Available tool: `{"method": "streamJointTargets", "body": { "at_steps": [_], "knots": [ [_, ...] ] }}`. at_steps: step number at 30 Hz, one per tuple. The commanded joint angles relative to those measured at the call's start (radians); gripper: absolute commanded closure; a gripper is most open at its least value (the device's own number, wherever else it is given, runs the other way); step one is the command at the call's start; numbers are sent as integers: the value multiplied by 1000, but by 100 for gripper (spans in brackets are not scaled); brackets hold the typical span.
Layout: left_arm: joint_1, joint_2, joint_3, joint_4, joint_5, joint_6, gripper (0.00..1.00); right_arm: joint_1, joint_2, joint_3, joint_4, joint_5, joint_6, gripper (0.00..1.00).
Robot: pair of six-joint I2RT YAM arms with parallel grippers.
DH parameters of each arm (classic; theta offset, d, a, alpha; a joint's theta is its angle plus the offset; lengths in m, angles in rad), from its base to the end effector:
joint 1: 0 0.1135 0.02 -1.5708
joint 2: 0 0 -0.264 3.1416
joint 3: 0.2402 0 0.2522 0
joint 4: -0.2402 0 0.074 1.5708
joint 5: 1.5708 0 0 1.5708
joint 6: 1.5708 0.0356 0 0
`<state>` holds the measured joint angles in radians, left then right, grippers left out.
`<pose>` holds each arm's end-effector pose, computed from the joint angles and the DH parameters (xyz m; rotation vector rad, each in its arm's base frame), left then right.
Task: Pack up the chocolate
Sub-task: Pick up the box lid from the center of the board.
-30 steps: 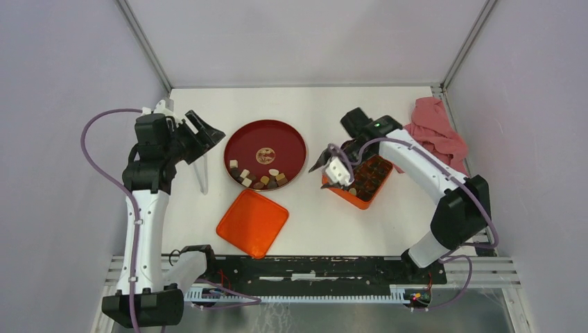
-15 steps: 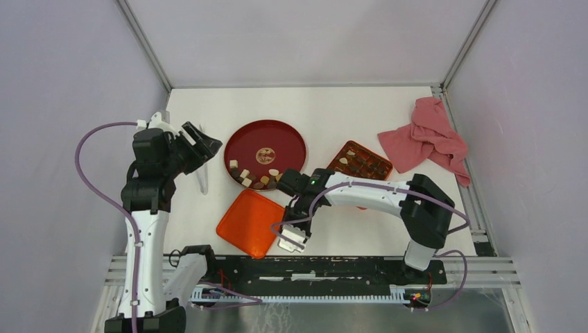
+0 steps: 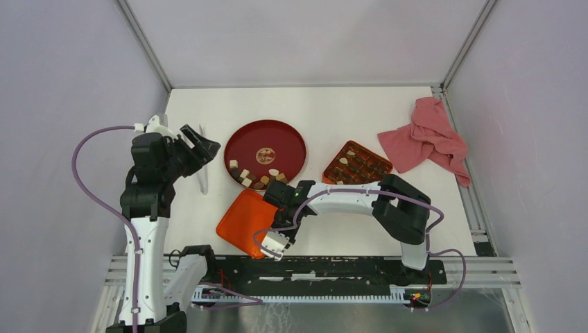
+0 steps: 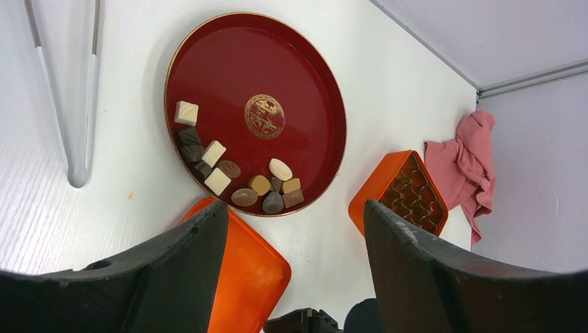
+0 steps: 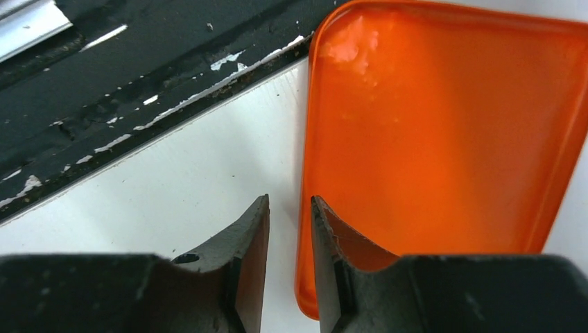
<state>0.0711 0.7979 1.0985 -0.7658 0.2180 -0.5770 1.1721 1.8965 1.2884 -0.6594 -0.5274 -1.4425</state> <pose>0.1493 0.0029 0.3835 -0.5246 1.9990 -0.5369 0.1276 0.3489 0.1729 -2.6338 0.5952 0.6662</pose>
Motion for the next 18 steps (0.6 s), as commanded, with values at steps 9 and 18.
{"method": "streamJointTargets", "body": {
  "at_steps": [9,18],
  "knots": [
    [-2,-20,-16,14,-3,23,23,14,65,59,45,102,98,72],
    [-2,-20,-24,24,12,23,23,26,127,113,-13,145,105,83]
  ]
}}
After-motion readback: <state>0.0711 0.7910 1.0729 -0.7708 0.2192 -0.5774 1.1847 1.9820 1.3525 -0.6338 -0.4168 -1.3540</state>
